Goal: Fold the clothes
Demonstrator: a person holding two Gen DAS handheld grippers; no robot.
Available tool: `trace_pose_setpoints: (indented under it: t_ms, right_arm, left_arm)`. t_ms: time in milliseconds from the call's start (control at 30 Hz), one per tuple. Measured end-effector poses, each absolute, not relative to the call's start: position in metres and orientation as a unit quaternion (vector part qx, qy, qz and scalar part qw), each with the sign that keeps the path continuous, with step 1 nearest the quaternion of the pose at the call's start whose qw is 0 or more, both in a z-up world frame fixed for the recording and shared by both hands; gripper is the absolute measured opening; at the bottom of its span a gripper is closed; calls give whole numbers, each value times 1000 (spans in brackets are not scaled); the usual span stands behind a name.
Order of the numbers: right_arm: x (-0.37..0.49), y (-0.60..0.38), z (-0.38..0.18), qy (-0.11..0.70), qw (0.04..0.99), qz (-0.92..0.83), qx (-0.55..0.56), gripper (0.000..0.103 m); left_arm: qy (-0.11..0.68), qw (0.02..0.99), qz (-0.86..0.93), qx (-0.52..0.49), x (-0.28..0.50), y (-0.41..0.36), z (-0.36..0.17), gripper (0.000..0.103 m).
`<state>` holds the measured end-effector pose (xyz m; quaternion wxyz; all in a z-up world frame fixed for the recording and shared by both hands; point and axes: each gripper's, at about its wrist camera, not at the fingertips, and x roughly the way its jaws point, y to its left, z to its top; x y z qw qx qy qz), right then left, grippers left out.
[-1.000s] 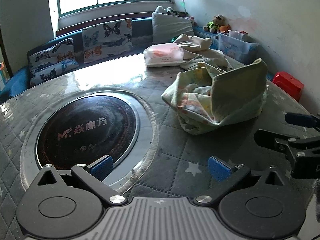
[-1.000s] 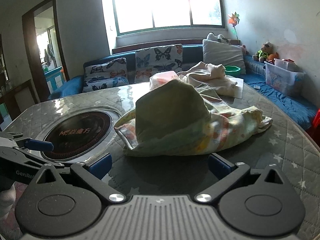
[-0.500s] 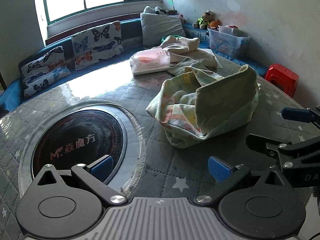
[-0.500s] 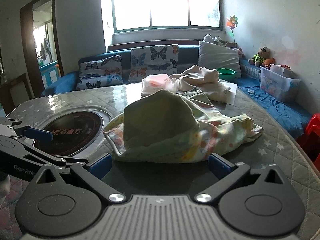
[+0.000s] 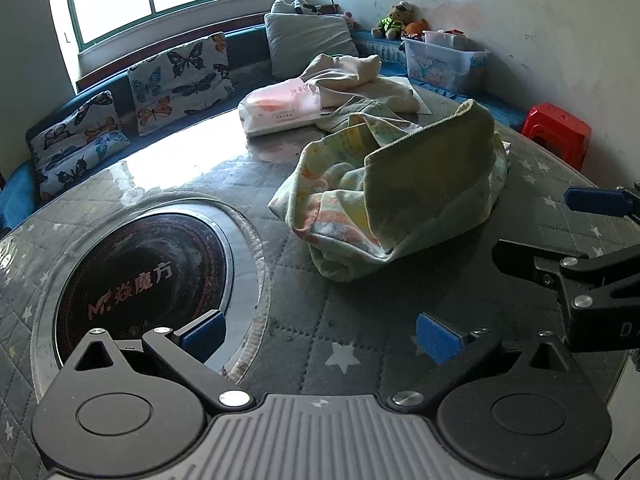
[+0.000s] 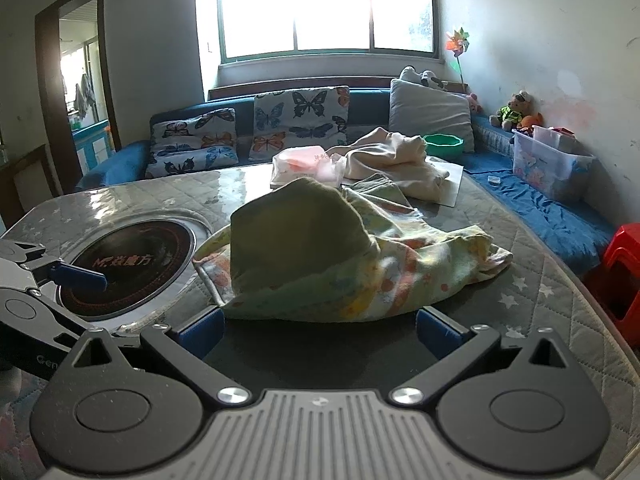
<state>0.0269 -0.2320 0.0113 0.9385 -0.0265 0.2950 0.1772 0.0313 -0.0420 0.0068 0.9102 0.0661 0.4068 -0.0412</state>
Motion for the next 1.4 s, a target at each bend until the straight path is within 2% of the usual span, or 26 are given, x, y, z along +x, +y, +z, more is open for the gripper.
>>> trace_pose_setpoints:
  t_ms: [1100, 1400]
  right_arm:
    - [81, -221, 55, 236, 955, 176, -31, 103]
    - [116, -218, 34, 282, 945, 163, -25, 103]
  left_arm:
    - [381, 923, 0, 49, 80, -16, 38, 103]
    - [387, 922, 32, 2, 111, 1, 38, 103]
